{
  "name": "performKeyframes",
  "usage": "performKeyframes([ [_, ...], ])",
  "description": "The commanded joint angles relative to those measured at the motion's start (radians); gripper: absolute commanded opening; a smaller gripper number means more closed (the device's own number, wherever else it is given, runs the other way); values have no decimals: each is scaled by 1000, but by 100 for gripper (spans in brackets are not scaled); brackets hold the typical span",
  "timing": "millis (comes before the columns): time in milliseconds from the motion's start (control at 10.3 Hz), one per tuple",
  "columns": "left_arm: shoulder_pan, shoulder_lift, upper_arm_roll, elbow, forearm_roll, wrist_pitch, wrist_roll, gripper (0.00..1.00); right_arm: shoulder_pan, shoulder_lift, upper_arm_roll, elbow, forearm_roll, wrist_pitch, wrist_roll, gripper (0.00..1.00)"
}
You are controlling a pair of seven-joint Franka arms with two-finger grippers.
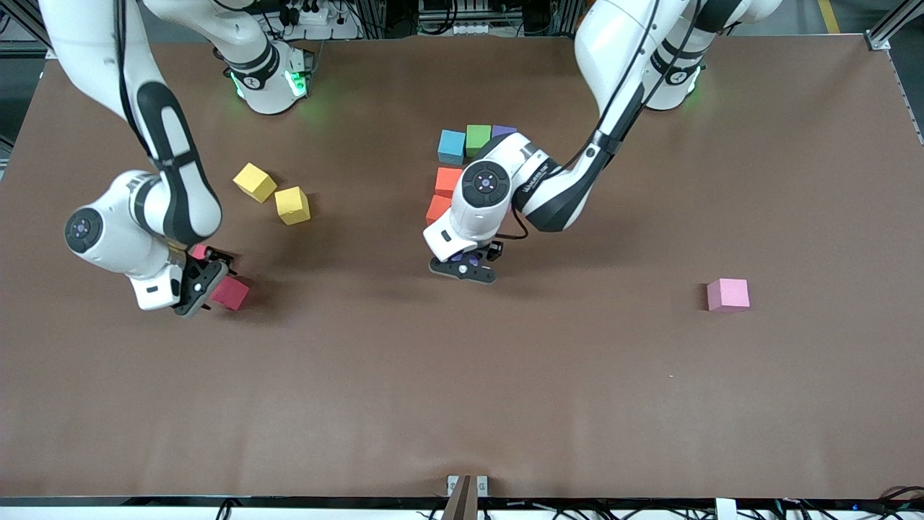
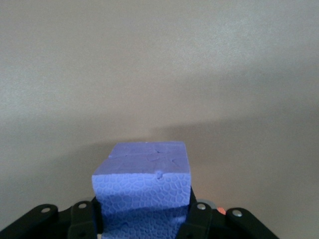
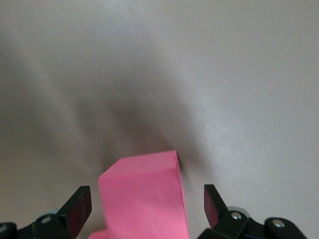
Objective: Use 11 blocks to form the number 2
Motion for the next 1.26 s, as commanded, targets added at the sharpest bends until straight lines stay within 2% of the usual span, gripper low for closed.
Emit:
performKeyframes([
  [0,-71,54,74,77,-70,-17,-1,29,-29,61,20,47,97,-1,-123,100],
  [97,-92,69,89,90,-76,-17,-1,29,-28,72,20,67,97,-1,-125,100],
  [194,-111,91,95,116,-76,-17,-18,28,-26,78,19,84,93,-4,-126,92],
  [291,-125,106,97,133,-76,-17,-40,28,-19,78,19,95,88,-13,-122,44],
  [388,-131,111,97,134,-76,-17,-42,28,-23,76,19,112,88,-18,-114,21],
  [583,-157,117,109,134,-77,-17,-47,28,-40,75,17,121,91,-35,-88,6],
  [680,-178,122,114,134,-76,-17,-68,28,-44,72,16,121,90,-59,-42,8],
  [777,-188,128,121,134,-76,-17,-82,28,-45,73,16,123,91,-61,-34,33],
  [874,-194,135,122,134,-77,-17,-85,28,-46,75,16,135,90,-59,-30,79],
  [1068,-206,149,125,134,-76,-11,-131,28,-51,75,13,137,90,-52,-4,96],
  [1165,-208,149,125,134,-76,-11,-131,28,-64,76,13,137,90,-49,15,100],
])
